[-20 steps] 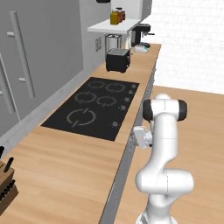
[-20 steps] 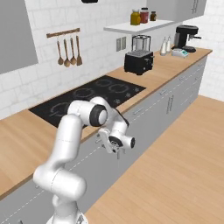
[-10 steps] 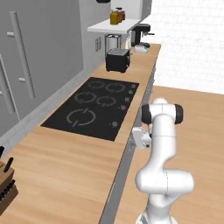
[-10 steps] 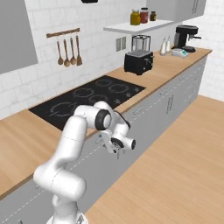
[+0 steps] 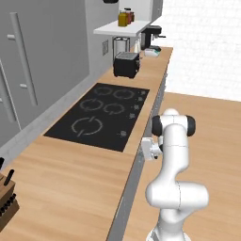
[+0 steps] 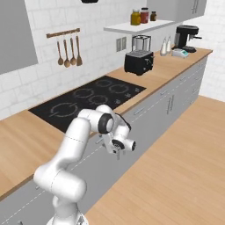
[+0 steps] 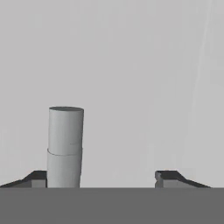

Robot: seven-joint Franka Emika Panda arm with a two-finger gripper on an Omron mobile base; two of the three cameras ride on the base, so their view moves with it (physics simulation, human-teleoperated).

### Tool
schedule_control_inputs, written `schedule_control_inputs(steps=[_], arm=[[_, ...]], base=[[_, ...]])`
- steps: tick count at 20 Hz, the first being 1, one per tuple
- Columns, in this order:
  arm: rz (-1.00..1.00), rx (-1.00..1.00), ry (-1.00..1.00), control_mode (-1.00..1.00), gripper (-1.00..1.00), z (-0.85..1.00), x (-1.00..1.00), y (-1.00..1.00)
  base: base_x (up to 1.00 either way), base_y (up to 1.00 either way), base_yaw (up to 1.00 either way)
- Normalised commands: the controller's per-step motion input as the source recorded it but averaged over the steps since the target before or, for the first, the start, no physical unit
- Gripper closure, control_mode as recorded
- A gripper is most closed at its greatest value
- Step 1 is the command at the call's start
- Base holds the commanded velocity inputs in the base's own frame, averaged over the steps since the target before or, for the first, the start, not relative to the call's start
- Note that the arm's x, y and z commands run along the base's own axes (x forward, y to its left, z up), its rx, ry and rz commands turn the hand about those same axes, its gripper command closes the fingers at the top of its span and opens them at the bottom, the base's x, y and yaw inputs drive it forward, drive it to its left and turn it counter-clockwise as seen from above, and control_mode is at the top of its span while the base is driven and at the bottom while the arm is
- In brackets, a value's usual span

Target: Take a straw from the drawer in front and place it inside the glass cup on the dining counter.

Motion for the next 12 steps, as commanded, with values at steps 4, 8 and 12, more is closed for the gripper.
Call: schedule_control_inputs(steps=[4, 8, 12], arm=[[0.00, 0.00, 0.00, -1.00, 1.00, -0.13, 0.14, 0.35], [-0.01, 0.00, 0.02, -1.00, 1.00, -0.10, 0.04, 0.16], [-0.01, 0.00, 0.02, -1.00, 1.00, -0.08, 0.00, 0.00]], base=[[0.00, 0.00, 0.00], [0.00, 0.00, 0.00], [0.00, 0.00, 0.00]])
